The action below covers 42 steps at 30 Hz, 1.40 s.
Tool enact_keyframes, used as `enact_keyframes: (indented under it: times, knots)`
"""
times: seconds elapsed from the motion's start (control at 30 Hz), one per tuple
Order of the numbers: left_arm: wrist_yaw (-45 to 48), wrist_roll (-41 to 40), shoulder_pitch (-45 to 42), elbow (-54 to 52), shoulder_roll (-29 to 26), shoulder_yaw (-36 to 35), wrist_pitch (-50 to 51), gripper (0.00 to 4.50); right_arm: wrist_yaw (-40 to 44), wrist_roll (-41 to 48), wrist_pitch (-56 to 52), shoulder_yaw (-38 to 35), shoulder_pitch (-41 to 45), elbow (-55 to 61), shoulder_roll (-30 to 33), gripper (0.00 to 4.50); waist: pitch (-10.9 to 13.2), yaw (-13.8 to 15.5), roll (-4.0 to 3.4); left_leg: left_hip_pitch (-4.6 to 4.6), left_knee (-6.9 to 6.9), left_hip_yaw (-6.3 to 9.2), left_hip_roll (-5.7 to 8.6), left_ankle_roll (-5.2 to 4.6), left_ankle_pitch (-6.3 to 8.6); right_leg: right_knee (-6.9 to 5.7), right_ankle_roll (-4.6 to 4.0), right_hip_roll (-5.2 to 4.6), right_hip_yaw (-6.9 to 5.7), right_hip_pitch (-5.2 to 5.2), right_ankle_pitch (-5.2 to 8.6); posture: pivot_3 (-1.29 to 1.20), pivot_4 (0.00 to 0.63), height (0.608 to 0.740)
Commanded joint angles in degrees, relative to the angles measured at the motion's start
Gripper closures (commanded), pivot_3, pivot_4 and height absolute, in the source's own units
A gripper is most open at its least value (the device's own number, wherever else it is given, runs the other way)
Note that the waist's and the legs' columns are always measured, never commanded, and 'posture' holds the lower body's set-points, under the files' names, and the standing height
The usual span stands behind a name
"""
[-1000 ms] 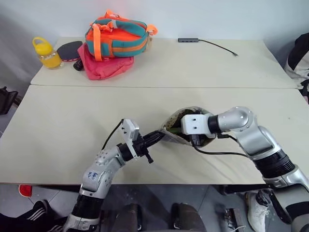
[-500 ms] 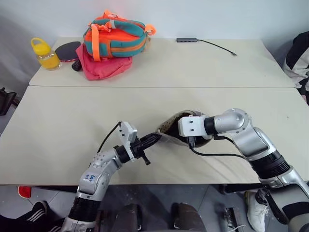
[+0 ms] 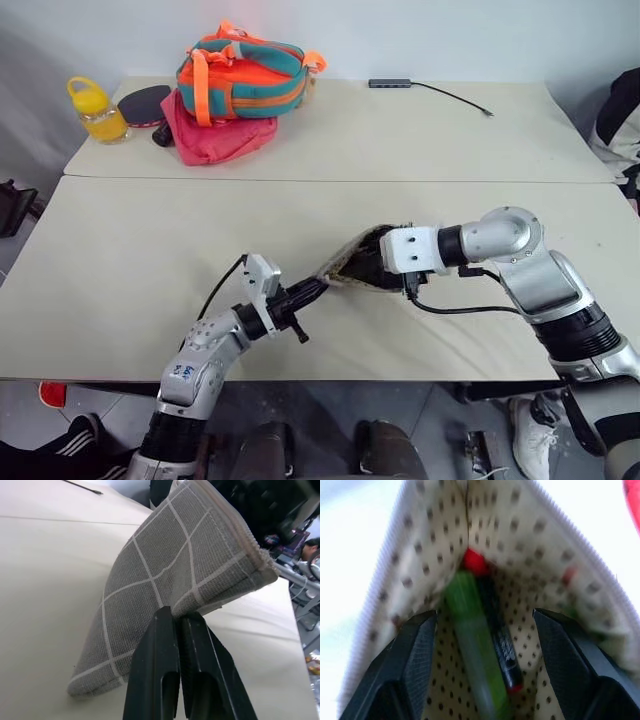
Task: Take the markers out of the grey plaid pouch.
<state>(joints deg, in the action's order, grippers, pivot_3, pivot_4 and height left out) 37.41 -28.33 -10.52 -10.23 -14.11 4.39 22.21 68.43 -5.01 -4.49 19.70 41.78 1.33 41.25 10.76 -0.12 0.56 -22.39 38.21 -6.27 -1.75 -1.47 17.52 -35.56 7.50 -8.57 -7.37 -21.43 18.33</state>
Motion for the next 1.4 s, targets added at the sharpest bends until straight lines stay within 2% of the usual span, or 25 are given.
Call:
enact_keyframes:
  times: [0.03, 0.17, 0.3, 0.47, 0.57, 0.67, 0.77, 0.8, 1.0, 1.17, 1.27, 1.4]
  knots:
    - [1.8, -3.2, -0.7, -3.5, -1.2, 0.2, 3.9, 4.50, -2.6, -2.8, 2.9, -0.5, 1.6, -2.3, -0.1, 1.32, 0.0, 0.0, 0.00, 0.00, 0.00, 0.00, 0.00, 0.00, 0.00, -0.01, 0.00, 0.00, 0.00, 0.00, 0.00, 0.00, 0.150, 0.740]
    - [3.3, -2.9, -1.0, -4.6, -3.0, 1.6, 6.2, 4.50, -5.4, -5.6, 4.6, -0.2, 2.5, -5.6, -1.1, 1.32, 0.0, -0.1, 0.00, 0.00, 0.00, 0.00, 0.00, 0.01, 0.00, -0.01, 0.00, 0.02, 0.00, -0.01, 0.00, 0.00, 0.150, 0.740]
    - [2.1, -2.7, -2.2, -5.2, -1.5, 1.9, 6.6, 4.50, -8.7, -9.8, 7.1, 2.0, 1.1, -9.0, -2.8, 1.32, 0.0, -0.1, 0.00, 0.00, 0.00, 0.00, -0.01, 0.01, -0.01, -0.01, 0.00, 0.02, 0.00, -0.01, 0.00, 0.00, 0.150, 0.740]
    - [1.0, -2.1, -2.2, -5.1, -0.7, 1.5, 6.0, 4.50, -9.8, -9.9, 7.5, 1.7, 0.8, -10.2, -4.2, 1.32, 0.0, -0.1, 0.00, 0.01, -0.01, -0.01, -0.01, 0.02, -0.01, -0.01, 0.00, 0.02, 0.01, 0.00, 0.00, 0.00, 0.150, 0.740]
    - [0.6, -2.0, -2.0, -4.9, -0.4, 1.0, 5.6, 4.50, -9.9, -9.4, 7.6, 1.4, 0.9, -10.3, -4.5, 1.94, 0.0, 0.0, 0.00, 0.01, 0.00, -0.01, 0.00, 0.01, -0.03, -0.01, 0.00, 0.02, 0.01, 0.01, 0.00, 0.00, 0.150, 0.740]
    - [0.5, -1.8, -2.0, -4.8, -0.5, 0.9, 5.5, 4.50, -9.8, -8.7, 7.2, 0.9, 1.1, -9.6, -4.7, 2.87, 0.0, -0.1, 0.00, 0.02, 0.00, 0.00, 0.00, 0.01, -0.03, 0.00, 0.00, 0.02, 0.01, 0.04, 0.00, 0.00, 0.150, 0.740]
    - [-0.5, -1.0, -2.2, -4.0, -0.2, 0.3, 4.5, 4.50, -6.1, -4.7, 5.8, -0.8, 0.7, -5.9, -3.4, 3.91, 0.0, -0.1, 0.00, 0.02, -0.01, 0.00, 0.00, 0.01, -0.03, 0.01, 0.00, 0.02, 0.00, 0.04, 0.00, 0.00, 0.150, 0.740]
    - [-1.2, -0.7, -2.4, -3.5, 0.2, -0.1, 3.9, 4.50, -4.3, -2.8, 4.9, -1.7, 0.4, -3.7, -2.5, 4.06, 0.0, 0.1, 0.00, 0.02, -0.01, 0.01, -0.01, 0.01, -0.03, 0.00, 0.00, 0.02, 0.00, 0.04, 0.00, 0.00, 0.150, 0.740]
    - [-2.2, -0.3, -3.0, -2.4, 1.1, -0.8, 2.8, 4.50, -0.9, 0.4, 2.6, -4.1, 1.3, 0.2, 0.5, 4.06, 0.0, 0.0, 0.00, 0.00, 0.00, 0.04, 0.00, 0.00, -0.02, 0.02, 0.00, 0.01, -0.02, 0.04, 0.00, 0.00, 0.150, 0.740]
    - [-3.7, 0.1, -5.0, -0.8, 2.6, -1.6, 1.7, 4.50, 3.3, 2.6, 0.5, -2.8, -1.4, 3.3, 2.0, 4.06, 0.0, 0.0, 0.00, 0.01, -0.01, 0.03, 0.00, 0.00, -0.02, 0.02, 0.00, 0.02, -0.02, 0.04, 0.00, 0.00, 0.150, 0.740]
    - [-5.1, -1.8, -6.1, -0.7, 4.1, -3.1, 3.1, 4.50, 2.3, 2.6, 1.8, -2.7, -2.1, 3.9, 1.0, 4.06, 0.0, 0.1, 0.00, 0.00, -0.01, 0.02, 0.01, 0.00, -0.02, 0.03, 0.00, 0.01, -0.02, 0.04, 0.00, 0.00, 0.150, 0.740]
    - [-3.2, 1.3, -4.8, -1.4, 2.1, -0.8, 1.5, 4.50, 0.0, 1.8, 3.0, -3.7, 0.3, 1.7, -0.1, 4.06, 0.0, 0.0, 0.00, 0.00, 0.00, 0.02, 0.01, 0.00, -0.02, 0.02, 0.00, 0.01, -0.01, 0.04, 0.00, 0.00, 0.150, 0.740]
